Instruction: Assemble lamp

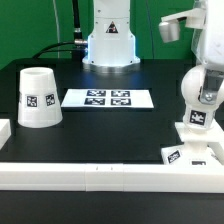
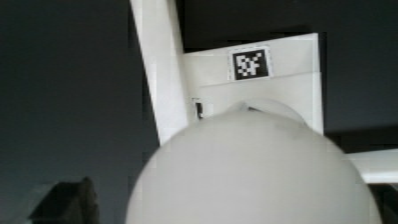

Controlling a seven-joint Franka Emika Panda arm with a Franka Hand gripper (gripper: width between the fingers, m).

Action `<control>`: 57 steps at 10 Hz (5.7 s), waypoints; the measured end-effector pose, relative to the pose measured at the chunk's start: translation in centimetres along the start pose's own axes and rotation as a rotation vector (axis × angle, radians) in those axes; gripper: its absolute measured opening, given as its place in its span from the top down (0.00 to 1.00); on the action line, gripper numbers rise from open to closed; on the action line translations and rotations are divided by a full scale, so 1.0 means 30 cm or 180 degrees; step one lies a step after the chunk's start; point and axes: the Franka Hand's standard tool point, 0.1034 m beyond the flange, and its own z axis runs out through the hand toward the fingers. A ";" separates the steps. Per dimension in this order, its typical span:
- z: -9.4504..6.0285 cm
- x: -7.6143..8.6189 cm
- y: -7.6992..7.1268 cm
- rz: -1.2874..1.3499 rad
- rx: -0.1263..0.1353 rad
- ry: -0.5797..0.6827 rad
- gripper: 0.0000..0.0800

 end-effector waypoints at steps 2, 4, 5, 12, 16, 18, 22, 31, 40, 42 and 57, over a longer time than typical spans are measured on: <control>0.007 0.011 0.009 -0.0676 -0.0004 -0.0081 0.13; 0.010 0.003 0.012 -0.1035 -0.0009 -0.0117 0.13; 0.014 -0.002 0.011 -0.1022 -0.0004 -0.0119 0.15; 0.018 -0.025 -0.011 -0.0283 -0.0014 -0.0080 0.28; 0.022 -0.034 -0.021 0.0676 0.0003 -0.0063 0.28; 0.022 -0.029 -0.023 0.1148 0.0008 -0.0057 0.28; 0.022 -0.006 -0.017 0.2261 0.0016 -0.0056 0.28; 0.023 -0.025 0.006 0.4256 -0.0023 -0.0068 0.28; 0.035 -0.023 -0.025 0.6918 0.0154 -0.0281 0.28; 0.036 -0.022 -0.029 0.7373 0.0190 -0.0320 0.28; 0.021 0.014 -0.071 0.5768 0.0330 -0.0113 0.13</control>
Offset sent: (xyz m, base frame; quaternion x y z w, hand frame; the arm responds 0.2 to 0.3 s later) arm 0.0009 0.0012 0.0005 0.0041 -0.0009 -0.1874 0.9823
